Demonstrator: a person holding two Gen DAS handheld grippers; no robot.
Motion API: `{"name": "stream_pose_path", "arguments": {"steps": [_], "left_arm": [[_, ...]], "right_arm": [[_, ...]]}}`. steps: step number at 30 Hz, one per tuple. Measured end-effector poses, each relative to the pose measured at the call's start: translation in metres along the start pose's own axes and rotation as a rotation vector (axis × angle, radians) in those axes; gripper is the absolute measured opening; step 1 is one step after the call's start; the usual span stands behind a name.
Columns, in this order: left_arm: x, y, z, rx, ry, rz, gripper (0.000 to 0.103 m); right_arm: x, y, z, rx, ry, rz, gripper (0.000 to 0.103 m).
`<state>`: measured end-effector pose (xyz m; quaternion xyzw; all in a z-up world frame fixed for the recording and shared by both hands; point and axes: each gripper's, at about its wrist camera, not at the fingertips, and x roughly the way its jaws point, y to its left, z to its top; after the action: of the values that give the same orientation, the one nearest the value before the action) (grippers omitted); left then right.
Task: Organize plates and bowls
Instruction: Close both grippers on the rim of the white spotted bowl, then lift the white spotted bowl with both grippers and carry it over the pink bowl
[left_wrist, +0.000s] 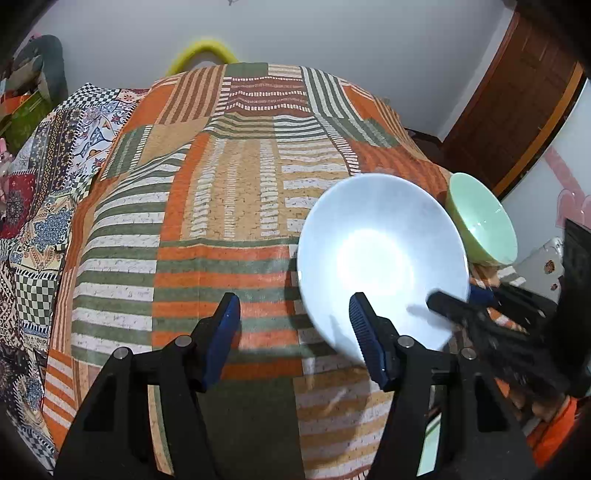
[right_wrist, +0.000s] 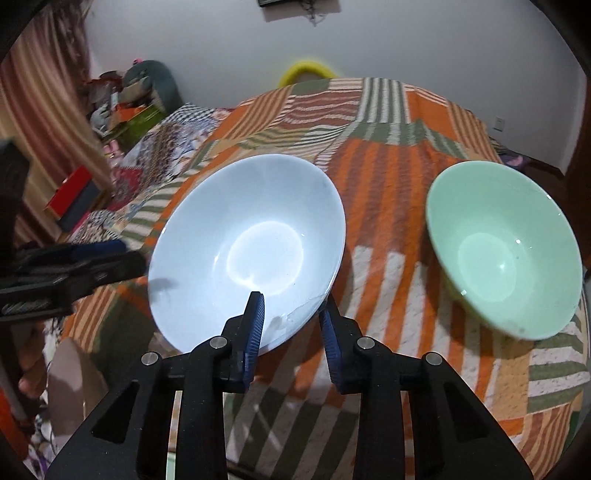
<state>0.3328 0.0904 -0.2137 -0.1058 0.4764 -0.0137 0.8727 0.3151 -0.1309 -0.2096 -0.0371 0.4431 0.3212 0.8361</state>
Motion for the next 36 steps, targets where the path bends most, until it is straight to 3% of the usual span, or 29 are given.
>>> {"name": "stream_pose_path", "arguments": {"steps": [6, 11, 14, 18, 26, 36], "left_arm": [[0.020, 0.000, 0.007, 0.003, 0.034, 0.010, 0.028], [0.028, -0.003, 0.009, 0.022, 0.037, -0.005, 0.013], [0.027, -0.009, 0.008, 0.053, 0.020, 0.024, 0.012], [0.026, -0.013, 0.006, 0.075, 0.009, 0.038, 0.012], [0.021, -0.015, 0.003, 0.078, 0.009, 0.038, 0.012], [-0.021, -0.023, -0.008, 0.085, -0.040, 0.007, 0.012]], "right_arm": [[-0.002, -0.002, -0.004, 0.029, -0.001, 0.049, 0.028], [0.001, -0.004, 0.001, 0.070, 0.006, 0.050, 0.028], [0.002, -0.003, 0.007, 0.080, 0.002, 0.017, 0.029], [0.005, -0.005, 0.013, 0.114, -0.007, -0.002, 0.038], [0.004, 0.003, 0.014, 0.091, -0.039, -0.049, 0.032], [-0.028, 0.006, 0.008, 0.128, -0.068, -0.022, 0.031]]}}
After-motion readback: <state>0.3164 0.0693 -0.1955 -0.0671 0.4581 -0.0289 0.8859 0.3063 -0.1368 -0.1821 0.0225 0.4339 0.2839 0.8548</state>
